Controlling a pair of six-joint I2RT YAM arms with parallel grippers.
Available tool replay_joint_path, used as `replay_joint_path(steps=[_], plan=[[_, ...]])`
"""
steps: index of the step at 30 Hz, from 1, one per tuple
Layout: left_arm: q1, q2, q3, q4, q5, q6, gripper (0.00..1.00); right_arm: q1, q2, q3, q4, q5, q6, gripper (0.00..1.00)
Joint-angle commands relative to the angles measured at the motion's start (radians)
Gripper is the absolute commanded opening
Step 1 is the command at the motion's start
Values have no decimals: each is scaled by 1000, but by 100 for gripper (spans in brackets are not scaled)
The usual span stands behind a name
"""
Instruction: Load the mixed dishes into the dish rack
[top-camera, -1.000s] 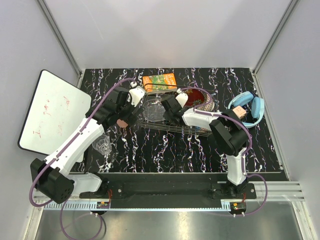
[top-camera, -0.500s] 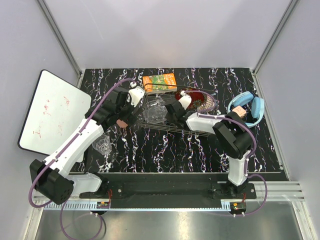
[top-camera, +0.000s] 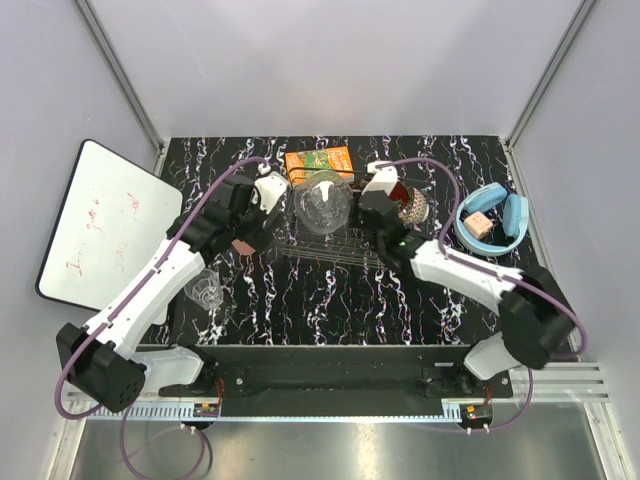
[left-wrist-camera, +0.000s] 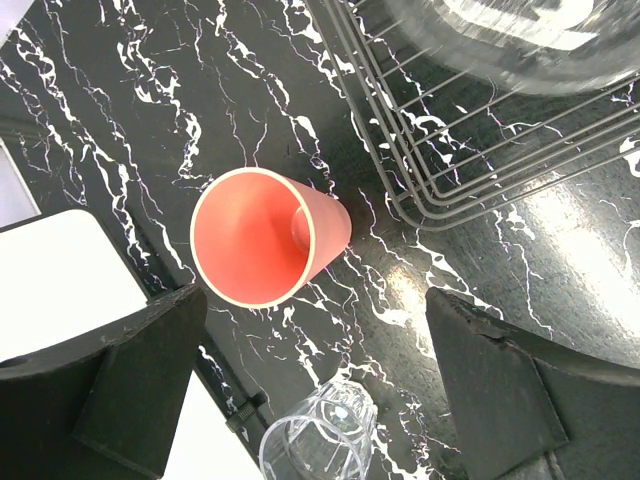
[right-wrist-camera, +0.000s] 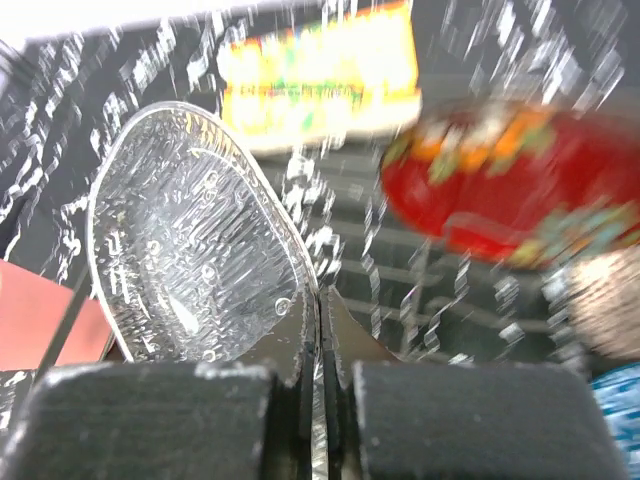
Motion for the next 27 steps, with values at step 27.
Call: replay_joint_path(steps=[27], plan=[[8, -28, 5, 29, -19, -19, 97, 4, -458, -380, 322, 26, -1550, 0]])
